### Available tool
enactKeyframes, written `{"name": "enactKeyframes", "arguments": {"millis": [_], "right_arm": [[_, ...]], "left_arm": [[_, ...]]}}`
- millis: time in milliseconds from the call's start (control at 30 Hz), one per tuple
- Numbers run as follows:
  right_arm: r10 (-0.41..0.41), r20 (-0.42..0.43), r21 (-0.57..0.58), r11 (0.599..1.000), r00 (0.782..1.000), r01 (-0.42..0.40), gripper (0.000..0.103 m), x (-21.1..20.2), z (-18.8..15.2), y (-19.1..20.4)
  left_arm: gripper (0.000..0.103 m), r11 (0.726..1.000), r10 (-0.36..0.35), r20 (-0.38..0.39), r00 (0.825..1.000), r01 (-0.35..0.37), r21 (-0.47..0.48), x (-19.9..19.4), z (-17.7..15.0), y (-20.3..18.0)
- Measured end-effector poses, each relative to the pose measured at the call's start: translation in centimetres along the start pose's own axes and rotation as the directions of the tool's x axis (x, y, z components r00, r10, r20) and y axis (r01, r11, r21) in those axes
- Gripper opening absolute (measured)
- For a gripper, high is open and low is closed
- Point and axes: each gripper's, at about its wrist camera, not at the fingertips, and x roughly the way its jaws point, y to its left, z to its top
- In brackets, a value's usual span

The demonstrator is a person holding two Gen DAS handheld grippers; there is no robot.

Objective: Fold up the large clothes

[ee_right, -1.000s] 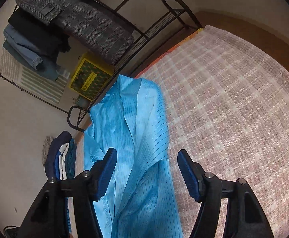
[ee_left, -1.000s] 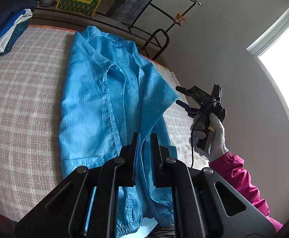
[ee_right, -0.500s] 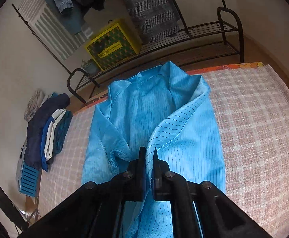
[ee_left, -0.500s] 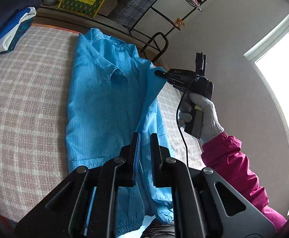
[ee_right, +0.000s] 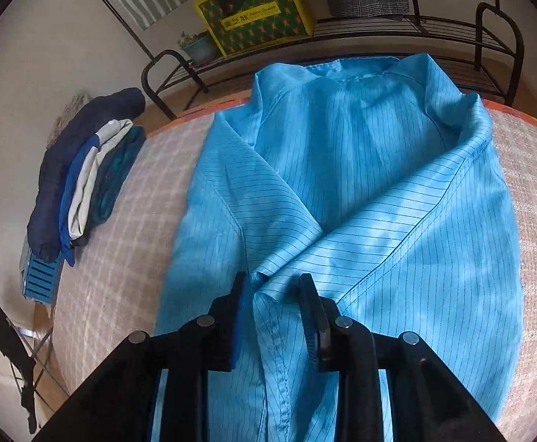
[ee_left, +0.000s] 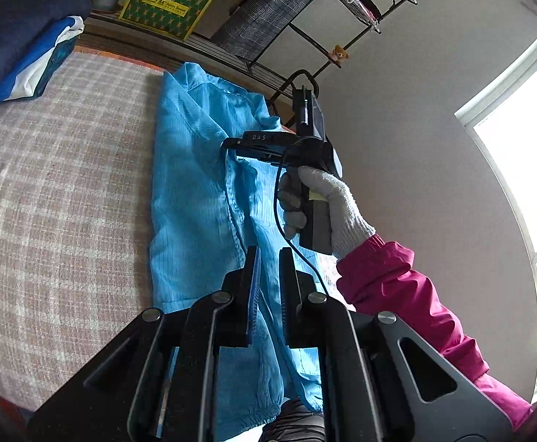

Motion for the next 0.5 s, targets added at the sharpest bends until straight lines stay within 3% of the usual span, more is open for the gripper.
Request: {"name": "enactKeyframes", "arguments": {"millis": [100,167,300,500], "right_arm": [[0.053,0.064,0.013,0.998,0.997,-0.054,0.033,-4.4,-0.8,-0.3],[0.017,0.086,0.01,1.0,0.996,-0.018,0.03,-7.1,-2.2,-0.5],[-0.052,0.027,0.003,0.999,0.998,0.052,0.027,-9.0,-7.4,-1.0],[-0.082,-0.096,0.007,0.997,0.992,0.083,0.027,-6.3,-14.9,-1.3]], "left_arm": [[0.007,1.0,0.012,0.013,1.0,-0.012,-0.021,-0.3,0.3,0.8],[0.007,0.999,0.02,0.022,1.0,-0.02,-0.027,-0.5,0.5,1.1],[0.007,1.0,0.029,0.014,0.999,-0.029,-0.005,-0.5,0.1,1.2],[0.007,0.998,0.058,-0.024,0.998,-0.057,0.024,0.1,-1.3,1.4]]}}
